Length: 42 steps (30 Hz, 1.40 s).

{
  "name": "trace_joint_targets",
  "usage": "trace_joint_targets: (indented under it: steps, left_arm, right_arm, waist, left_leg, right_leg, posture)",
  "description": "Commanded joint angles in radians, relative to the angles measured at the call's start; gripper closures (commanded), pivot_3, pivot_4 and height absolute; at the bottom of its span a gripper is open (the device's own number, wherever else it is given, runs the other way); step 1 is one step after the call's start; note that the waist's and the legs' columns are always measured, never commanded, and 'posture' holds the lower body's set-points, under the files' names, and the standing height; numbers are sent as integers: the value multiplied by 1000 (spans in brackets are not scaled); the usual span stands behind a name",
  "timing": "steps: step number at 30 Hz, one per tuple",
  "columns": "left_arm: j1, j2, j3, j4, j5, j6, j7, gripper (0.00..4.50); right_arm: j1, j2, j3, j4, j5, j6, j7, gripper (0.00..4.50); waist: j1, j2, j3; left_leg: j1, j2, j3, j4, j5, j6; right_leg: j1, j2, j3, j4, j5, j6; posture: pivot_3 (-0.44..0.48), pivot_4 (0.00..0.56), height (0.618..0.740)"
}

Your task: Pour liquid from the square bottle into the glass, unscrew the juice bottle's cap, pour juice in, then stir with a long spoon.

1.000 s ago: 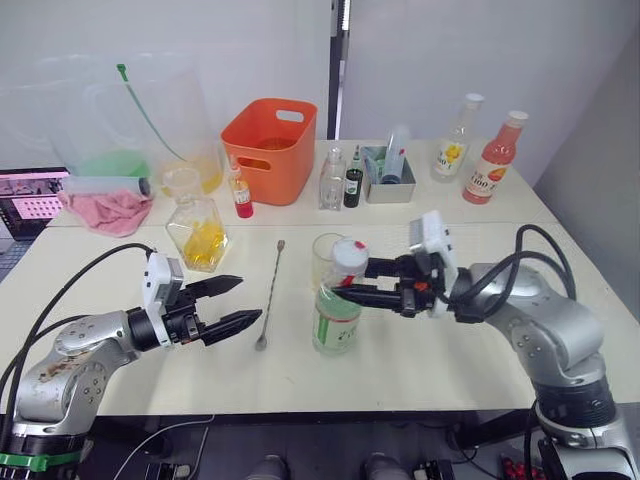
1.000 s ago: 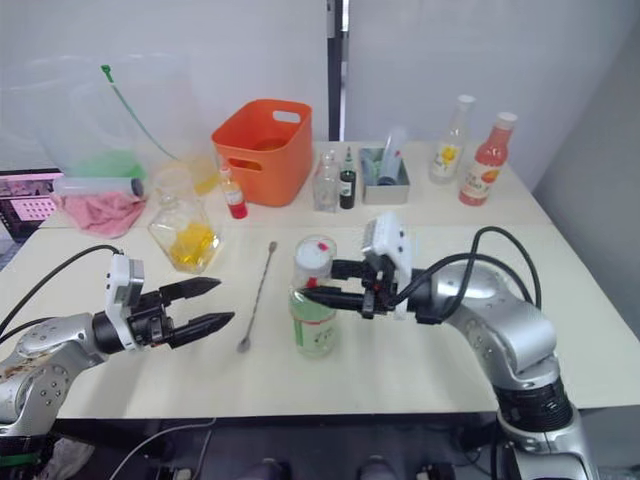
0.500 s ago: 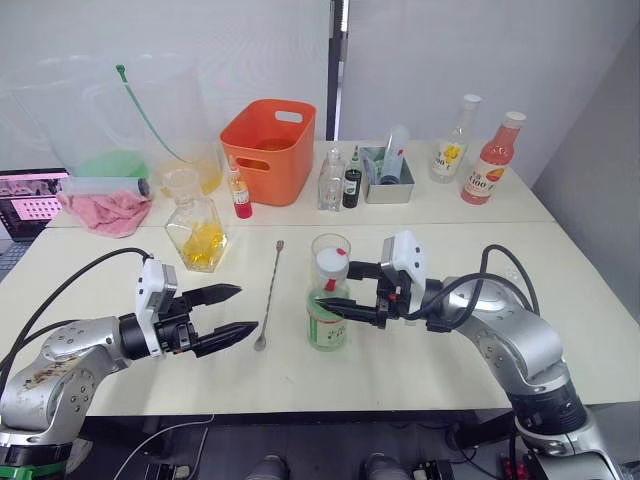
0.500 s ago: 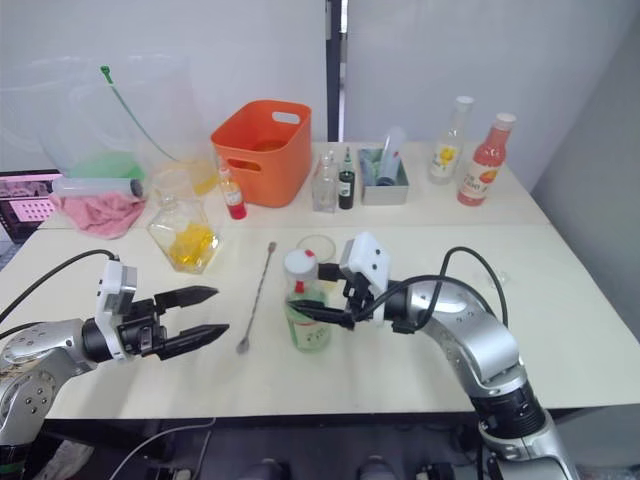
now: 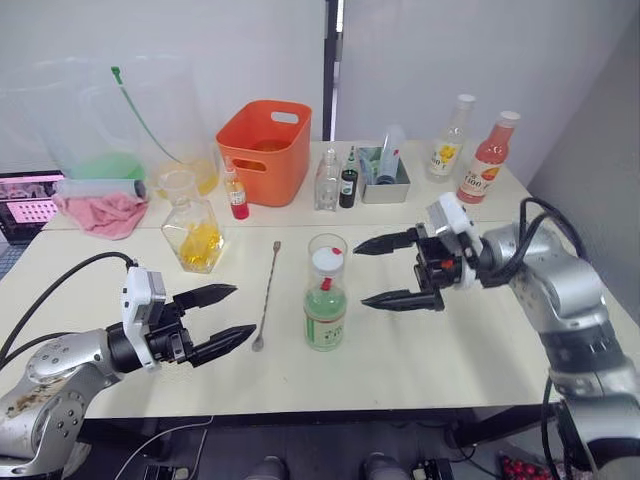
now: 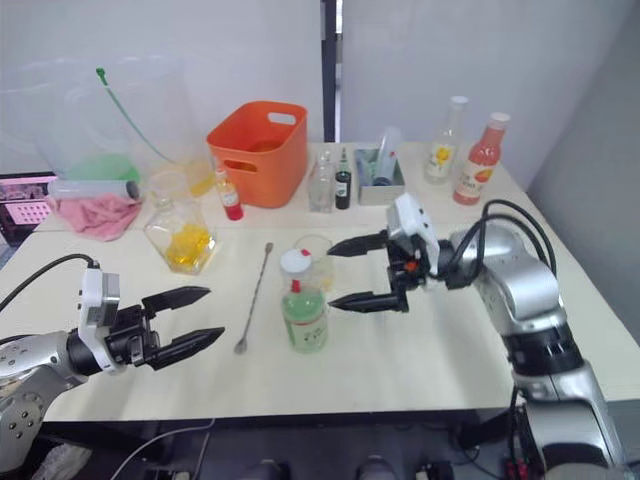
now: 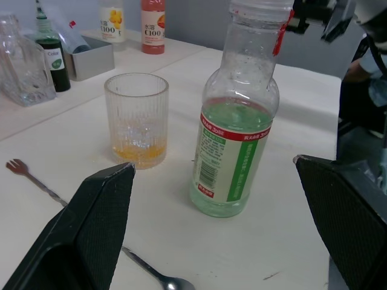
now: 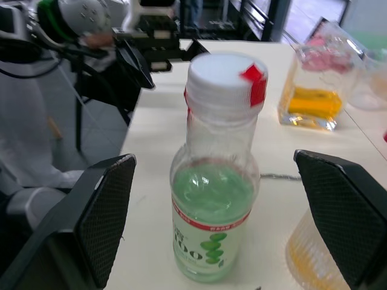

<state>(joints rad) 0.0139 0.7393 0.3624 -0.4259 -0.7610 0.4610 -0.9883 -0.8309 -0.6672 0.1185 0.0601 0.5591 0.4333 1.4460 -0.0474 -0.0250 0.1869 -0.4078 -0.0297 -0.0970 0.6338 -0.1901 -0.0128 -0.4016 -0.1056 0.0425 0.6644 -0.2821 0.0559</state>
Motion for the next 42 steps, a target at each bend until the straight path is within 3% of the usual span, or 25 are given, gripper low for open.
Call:
trace_joint_targets:
  steps: [1, 9, 14, 20, 24, 28, 32, 40, 42]
  left_arm:
    - [8, 2, 43, -43, -13, -18, 19, 0]
    - [143, 72, 118, -161, -117, 68, -17, 0]
    - [144, 73, 131, -150, -119, 63, -2, 0]
    - [145, 83, 101, -140, -91, 56, -13, 0]
    - [126, 74, 61, -126, -83, 52, -9, 0]
    - [106, 70, 16, -125, -68, 48, -9, 0]
    - [59, 59, -31, -100, -59, 46, -17, 0]
    - [-58, 41, -125, 5, -43, 32, -92, 0]
    - [-117, 41, -166, 66, -26, 30, -135, 0]
  right_arm:
    - [-64, 37, 40, 118, -41, -83, 111, 53]
    - [-198, 184, 133, 408, -51, -264, 168, 53]
    - [-204, 180, 200, 392, 10, -296, 168, 53]
    - [-194, 133, 265, 374, 73, -286, 168, 1812]
    - [-167, 107, 225, 329, 99, -231, 168, 3177]
    - [-94, 80, 150, 187, 122, -118, 138, 3353]
    - [20, 38, 60, -33, 138, 2, -23, 3353]
    - [210, 46, -102, -501, 175, 329, -556, 3353]
    - [266, 93, -132, -616, 181, 407, -734, 3353]
  waist:
    - [1, 0, 0]
    - [0, 0, 0]
    - [9, 0, 0]
    - [5, 0, 0]
    - [5, 0, 0]
    - [6, 0, 0]
    - [11, 0, 0]
    - [13, 0, 0]
    - [13, 0, 0]
  left_leg:
    - [0, 1, 0, 0, 0, 0]
    - [-1, 3, 0, -1, 0, 0]
    - [-1, 7, -1, -1, 0, -3]
    - [0, 9, 0, -1, 0, -3]
    - [0, 10, 0, -1, 0, -4]
    - [-1, 10, 0, -1, 0, -4]
    - [-1, 10, -1, -2, -1, -4]
    - [-2, 11, -1, -1, -1, -4]
    - [-2, 11, 0, -1, -1, -4]
  right_leg:
    - [0, 1, 0, 0, 0, -1]
    - [-3, 3, 1, 1, 2, -3]
    - [-2, 7, 0, 0, 3, -5]
    - [-3, 9, 0, 0, 4, -6]
    - [-3, 10, 0, 0, 4, -6]
    - [-3, 11, 0, 0, 4, -6]
    - [-3, 11, 0, 0, 4, -6]
    - [-4, 12, 0, 0, 4, -6]
    - [-3, 12, 1, -1, 4, -6]
  posture:
    - [0, 150, 740]
    - [0, 150, 740]
    - [0, 150, 740]
    - [0, 150, 740]
    - [0, 150, 740]
    - [0, 150, 740]
    - [0, 150, 740]
    - [0, 150, 740]
    - [0, 150, 740]
